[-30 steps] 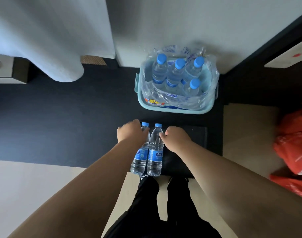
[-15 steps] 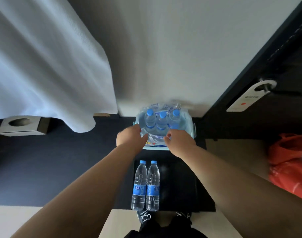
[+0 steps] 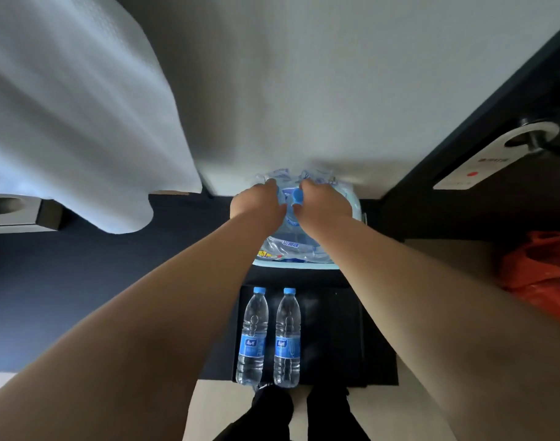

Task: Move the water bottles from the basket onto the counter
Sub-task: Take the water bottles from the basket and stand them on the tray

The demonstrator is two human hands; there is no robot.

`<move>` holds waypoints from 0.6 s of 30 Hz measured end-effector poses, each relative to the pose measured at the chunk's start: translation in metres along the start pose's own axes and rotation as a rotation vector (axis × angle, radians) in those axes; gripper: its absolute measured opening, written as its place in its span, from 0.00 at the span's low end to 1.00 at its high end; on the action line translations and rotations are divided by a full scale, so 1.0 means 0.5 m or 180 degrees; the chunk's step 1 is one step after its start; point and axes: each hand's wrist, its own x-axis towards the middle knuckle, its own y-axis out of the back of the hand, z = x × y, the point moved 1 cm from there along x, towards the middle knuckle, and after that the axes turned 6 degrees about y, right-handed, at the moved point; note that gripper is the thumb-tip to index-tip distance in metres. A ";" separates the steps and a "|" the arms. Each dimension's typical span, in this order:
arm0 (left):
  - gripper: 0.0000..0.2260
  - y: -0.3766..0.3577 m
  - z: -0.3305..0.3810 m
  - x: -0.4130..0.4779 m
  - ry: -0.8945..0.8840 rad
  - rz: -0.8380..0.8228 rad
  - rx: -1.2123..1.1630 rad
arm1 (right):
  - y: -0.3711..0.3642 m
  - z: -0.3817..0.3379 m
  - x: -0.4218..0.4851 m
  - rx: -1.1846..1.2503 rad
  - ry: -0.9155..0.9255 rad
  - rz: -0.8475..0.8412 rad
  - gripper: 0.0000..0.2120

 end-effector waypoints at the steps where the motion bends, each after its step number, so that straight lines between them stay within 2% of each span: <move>1: 0.17 -0.008 0.001 0.005 -0.0049 -0.0016 0.0099 | -0.009 0.000 0.008 -0.0084 -0.0037 -0.0041 0.15; 3: 0.19 -0.019 0.001 0.015 -0.0043 -0.0020 0.0177 | -0.027 0.001 0.020 -0.0298 -0.0078 -0.0074 0.16; 10: 0.11 -0.045 -0.005 0.018 0.0072 0.0042 -0.0125 | -0.057 0.004 0.027 -0.0596 0.0010 -0.0095 0.14; 13: 0.06 -0.043 -0.006 0.005 0.0134 0.0042 -0.0394 | -0.053 0.001 0.014 -0.0567 0.0055 -0.0048 0.13; 16: 0.02 -0.027 -0.010 -0.004 0.0195 0.0073 -0.0773 | -0.033 -0.007 -0.001 -0.0334 0.0170 0.0224 0.08; 18: 0.05 -0.007 -0.013 -0.015 0.0267 0.0226 -0.1072 | -0.011 -0.018 -0.012 -0.0135 0.0236 0.0407 0.07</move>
